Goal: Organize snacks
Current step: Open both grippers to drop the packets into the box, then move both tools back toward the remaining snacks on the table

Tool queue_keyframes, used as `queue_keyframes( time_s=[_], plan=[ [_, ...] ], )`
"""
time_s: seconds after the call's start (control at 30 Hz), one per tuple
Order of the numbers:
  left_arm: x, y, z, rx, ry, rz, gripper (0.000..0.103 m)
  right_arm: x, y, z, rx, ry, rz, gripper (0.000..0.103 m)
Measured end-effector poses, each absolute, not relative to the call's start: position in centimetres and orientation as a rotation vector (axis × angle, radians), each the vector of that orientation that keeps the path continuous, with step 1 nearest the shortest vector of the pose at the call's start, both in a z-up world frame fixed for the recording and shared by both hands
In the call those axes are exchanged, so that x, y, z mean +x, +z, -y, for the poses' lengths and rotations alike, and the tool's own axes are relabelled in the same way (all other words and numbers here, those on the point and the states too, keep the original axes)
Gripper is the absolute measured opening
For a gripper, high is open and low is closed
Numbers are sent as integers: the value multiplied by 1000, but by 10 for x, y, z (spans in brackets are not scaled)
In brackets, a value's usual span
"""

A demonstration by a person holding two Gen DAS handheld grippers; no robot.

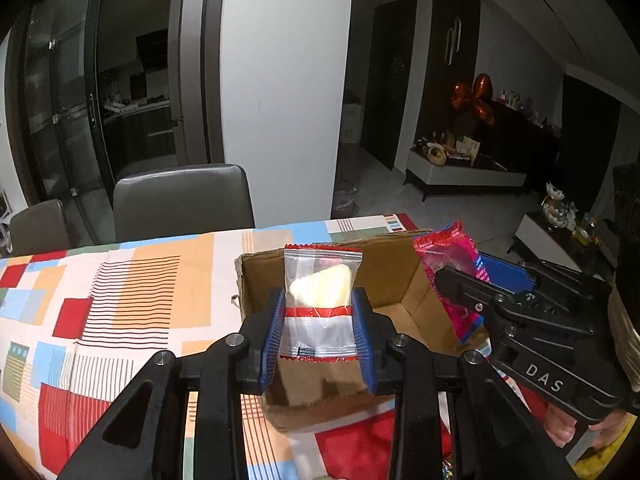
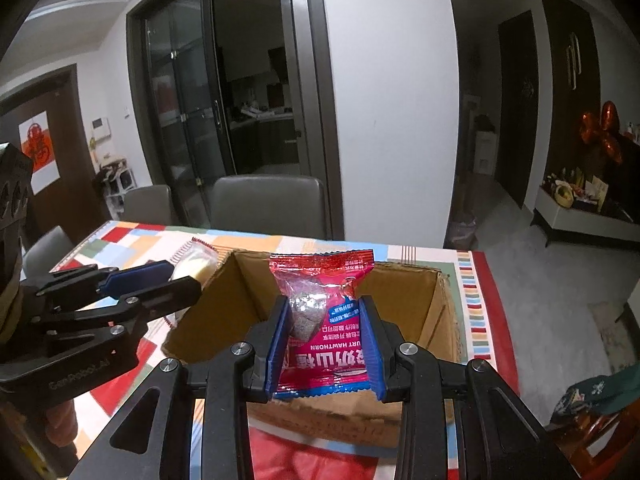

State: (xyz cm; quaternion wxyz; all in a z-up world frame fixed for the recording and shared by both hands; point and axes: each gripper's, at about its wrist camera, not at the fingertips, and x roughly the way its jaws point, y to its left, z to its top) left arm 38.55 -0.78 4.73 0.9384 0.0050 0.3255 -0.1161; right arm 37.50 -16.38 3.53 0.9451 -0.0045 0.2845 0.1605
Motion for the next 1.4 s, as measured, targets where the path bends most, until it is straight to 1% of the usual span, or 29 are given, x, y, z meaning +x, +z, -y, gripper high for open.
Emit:
queue_keyframes(
  time_s=[0.07,0.13,0.17,0.2,0.3,0.37,0.5,0.57,0.6,0.63,0.83,0.87,0.9,0.93,1.17,1.4],
  plan=[
    [390,46,7,6,-225,-667,37,379,35,165,-20,315,-584,36],
    [390,45,6,3,-218,-668,48,380,36,165,-29,298,-592,42],
    [388,45,5,3,-212,-665,50,379,38,165,-28,292,-593,49],
    [386,46,5,4,-209,-661,54,377,38,166,-23,285,-589,52],
    [376,49,4,8,-197,-650,58,370,40,168,-29,283,-584,52],
    [366,53,4,8,-197,-644,63,362,42,170,-26,295,-581,52],
    [343,63,5,2,-198,-617,68,345,47,173,-26,316,-579,52],
    [332,70,5,-5,-203,-602,68,336,51,175,-31,329,-573,54],
    [325,71,5,-4,-204,-594,68,329,53,175,-35,332,-565,58],
    [316,73,5,0,-205,-582,69,324,55,175,-39,334,-555,59],
    [274,75,5,18,-242,-551,70,280,61,174,-50,355,-504,59],
    [266,75,6,25,-248,-546,70,274,60,174,-55,359,-499,61],
    [260,75,7,32,-254,-542,70,267,60,173,-58,360,-494,65],
    [253,74,7,42,-261,-538,70,258,58,172,-61,362,-489,66],
    [210,65,14,120,-292,-517,70,220,45,171,-74,381,-492,66],
    [180,40,18,177,-331,-539,70,198,26,168,-98,379,-536,66]
  ],
)
